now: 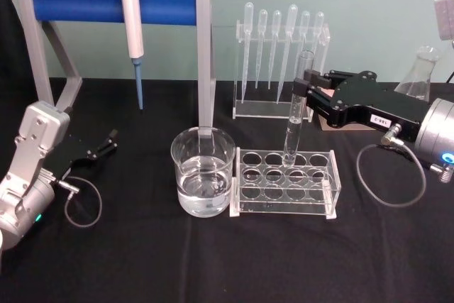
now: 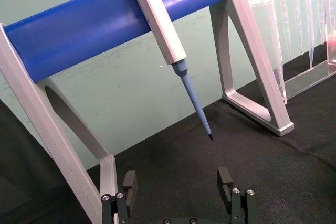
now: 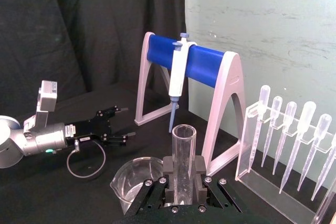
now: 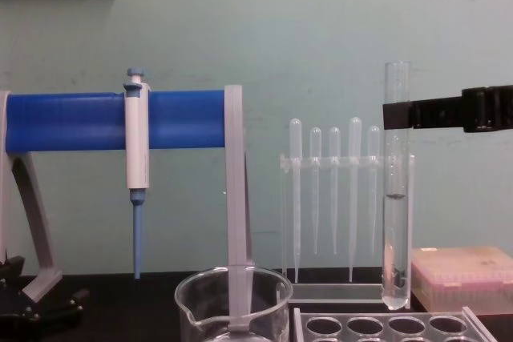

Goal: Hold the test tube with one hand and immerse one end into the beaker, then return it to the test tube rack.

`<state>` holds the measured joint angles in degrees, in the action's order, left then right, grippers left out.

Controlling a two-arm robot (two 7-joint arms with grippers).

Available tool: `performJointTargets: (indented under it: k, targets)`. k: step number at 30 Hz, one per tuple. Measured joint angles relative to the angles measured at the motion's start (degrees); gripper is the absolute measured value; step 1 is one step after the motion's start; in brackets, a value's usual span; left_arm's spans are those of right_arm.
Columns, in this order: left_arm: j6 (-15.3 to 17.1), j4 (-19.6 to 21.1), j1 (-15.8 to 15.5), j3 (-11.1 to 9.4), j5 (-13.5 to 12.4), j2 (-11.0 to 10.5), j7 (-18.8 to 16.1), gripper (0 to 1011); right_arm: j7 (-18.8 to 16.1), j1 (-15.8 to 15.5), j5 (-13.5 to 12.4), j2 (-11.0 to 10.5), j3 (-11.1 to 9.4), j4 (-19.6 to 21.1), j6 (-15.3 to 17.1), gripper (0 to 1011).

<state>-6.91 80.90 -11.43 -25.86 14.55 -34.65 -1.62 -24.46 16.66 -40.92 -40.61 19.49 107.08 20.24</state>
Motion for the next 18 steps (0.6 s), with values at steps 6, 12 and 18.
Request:
performJointTargets:
  k: [6,12,18]
  targets:
    - [0.0,0.0,0.0,0.0,0.0,0.0,0.0,1000,0.0,0.0,0.0,0.0,0.0,0.0,0.0,224]
    - [0.0,0.0,0.0,0.0,0.0,0.0,0.0,1000,0.0,0.0,0.0,0.0,0.0,0.0,0.0,224]
    - [0.0,0.0,0.0,0.0,0.0,0.0,0.0,1000,0.0,0.0,0.0,0.0,0.0,0.0,0.0,224]
